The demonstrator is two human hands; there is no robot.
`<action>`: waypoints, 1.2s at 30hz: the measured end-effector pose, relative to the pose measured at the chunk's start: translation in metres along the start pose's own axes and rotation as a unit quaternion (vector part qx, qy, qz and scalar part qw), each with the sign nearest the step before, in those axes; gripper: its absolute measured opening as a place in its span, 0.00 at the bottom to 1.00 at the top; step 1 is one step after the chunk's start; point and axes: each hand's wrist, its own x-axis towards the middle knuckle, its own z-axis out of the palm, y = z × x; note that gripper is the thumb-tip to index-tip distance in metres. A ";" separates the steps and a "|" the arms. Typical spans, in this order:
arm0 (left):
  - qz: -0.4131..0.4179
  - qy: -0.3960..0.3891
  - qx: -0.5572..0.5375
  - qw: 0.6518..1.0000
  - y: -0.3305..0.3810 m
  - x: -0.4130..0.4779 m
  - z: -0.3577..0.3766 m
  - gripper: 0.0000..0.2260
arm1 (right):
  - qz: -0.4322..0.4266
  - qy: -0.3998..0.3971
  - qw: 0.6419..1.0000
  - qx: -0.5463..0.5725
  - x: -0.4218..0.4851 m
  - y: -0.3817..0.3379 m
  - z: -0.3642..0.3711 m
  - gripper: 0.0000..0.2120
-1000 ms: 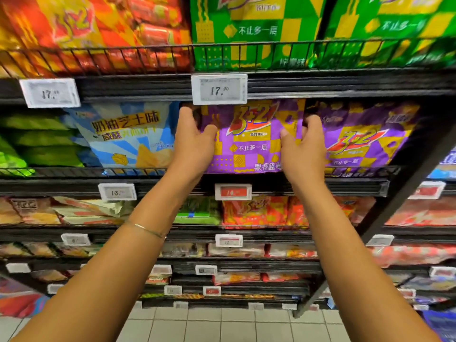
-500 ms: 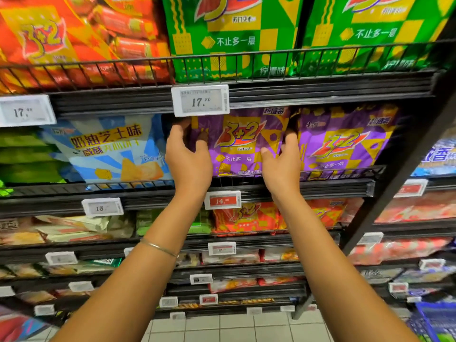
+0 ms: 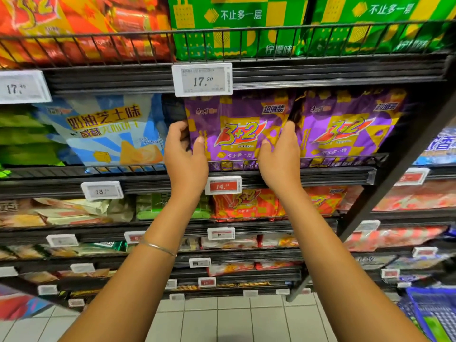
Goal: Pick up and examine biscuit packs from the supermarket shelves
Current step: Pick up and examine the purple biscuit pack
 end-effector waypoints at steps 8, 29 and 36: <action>-0.038 -0.046 -0.048 0.997 -0.009 -0.010 -0.007 0.19 | 0.009 0.005 0.999 0.042 -0.033 0.006 -0.001 0.29; 0.058 -0.224 -0.082 0.969 0.036 -0.074 0.070 0.15 | 0.099 0.155 0.977 0.108 -0.027 0.034 -0.086 0.11; -0.028 -0.312 0.036 0.949 0.058 -0.071 0.111 0.33 | 0.136 0.192 0.971 0.052 0.013 0.068 -0.120 0.29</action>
